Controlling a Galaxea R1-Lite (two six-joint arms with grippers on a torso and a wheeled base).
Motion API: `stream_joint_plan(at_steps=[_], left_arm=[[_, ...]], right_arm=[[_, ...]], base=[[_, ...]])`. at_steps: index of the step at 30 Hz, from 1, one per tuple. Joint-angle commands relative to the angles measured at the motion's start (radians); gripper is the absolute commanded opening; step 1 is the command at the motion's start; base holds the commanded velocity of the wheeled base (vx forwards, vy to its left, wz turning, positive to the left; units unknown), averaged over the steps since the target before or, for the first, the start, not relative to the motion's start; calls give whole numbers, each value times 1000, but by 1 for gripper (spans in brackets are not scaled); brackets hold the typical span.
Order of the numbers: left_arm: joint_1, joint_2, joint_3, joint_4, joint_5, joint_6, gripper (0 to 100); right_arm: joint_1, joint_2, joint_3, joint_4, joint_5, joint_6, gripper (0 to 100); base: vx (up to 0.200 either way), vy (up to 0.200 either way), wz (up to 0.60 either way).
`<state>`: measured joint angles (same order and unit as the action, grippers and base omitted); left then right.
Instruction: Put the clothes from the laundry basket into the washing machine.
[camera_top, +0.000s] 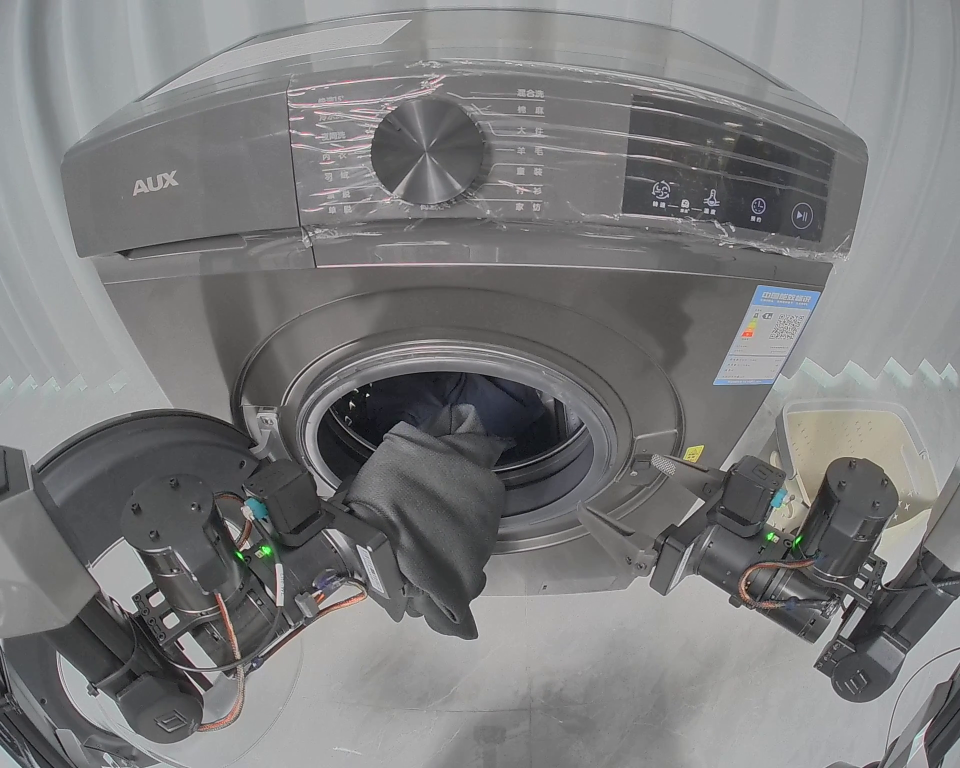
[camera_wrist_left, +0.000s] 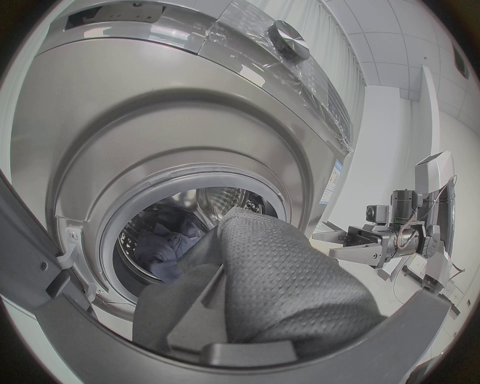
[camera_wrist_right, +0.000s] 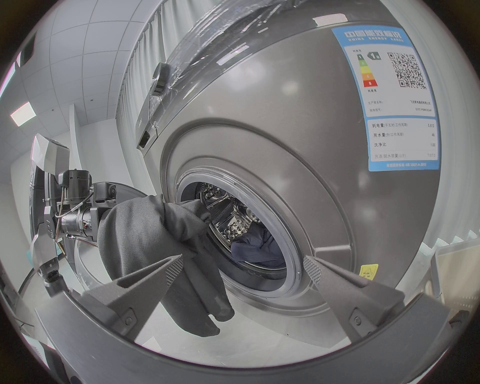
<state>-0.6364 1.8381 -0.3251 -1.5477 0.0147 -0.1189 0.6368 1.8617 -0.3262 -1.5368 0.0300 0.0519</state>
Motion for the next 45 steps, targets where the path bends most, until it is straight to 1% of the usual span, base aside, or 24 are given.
stream_joint_plan(at_steps=[1,8,9,11,13,14,16,20,22,23,27,29,30,32,35,38,42,45], left_arm=[[1,6,-3,0,1,-1,0],[-17,32,-9,-2,2,-1,0],[-23,32,-11,-2,5,-1,0],[-31,35,-22,0,28,-1,0],[-29,52,-52,1,27,-13,0],[-29,70,-65,1,25,-13,0],[-23,116,-91,0,8,-5,0],[-25,164,-120,1,-28,-16,0],[-23,194,-158,1,-51,-18,0],[-20,213,-180,0,-53,-18,0],[-9,257,-216,1,-47,-25,0],[-6,290,-235,1,-47,-38,0],[-6,299,-244,1,-45,-39,0],[4,340,-295,1,-41,-41,0],[32,398,-379,1,-19,-36,0],[34,451,-463,8,-12,-39,0],[23,475,-486,8,7,-41,0],[21,492,-494,8,5,-42,0]], right_arm=[[7,1,1,1,-1,0,100],[32,1,30,1,-1,0,100],[38,-3,45,1,1,2,100],[47,-24,99,3,10,0,100],[52,-33,147,4,22,0,100],[57,-33,159,4,30,0,100],[64,-30,167,4,37,0,100],[73,-29,173,10,36,2,100],[75,-30,180,9,37,0,100],[75,-32,184,9,37,0,100],[76,-33,190,9,37,0,100],[78,-33,188,9,37,2,100],[78,-33,188,9,37,2,100],[78,-32,190,9,36,2,100],[76,-30,188,9,33,2,100],[78,-29,188,7,33,2,100],[76,-29,187,4,33,2,100],[76,-30,182,4,33,2,100]], base=[[0,0,0],[0,0,0],[0,0,0],[0,0,0],[0,0,0],[0,0,0],[0,0,0],[0,0,0],[0,0,0],[0,0,0],[0,0,0],[0,0,0],[0,0,0],[0,0,0],[0,0,0],[0,0,0],[0,0,0],[0,0,0]])
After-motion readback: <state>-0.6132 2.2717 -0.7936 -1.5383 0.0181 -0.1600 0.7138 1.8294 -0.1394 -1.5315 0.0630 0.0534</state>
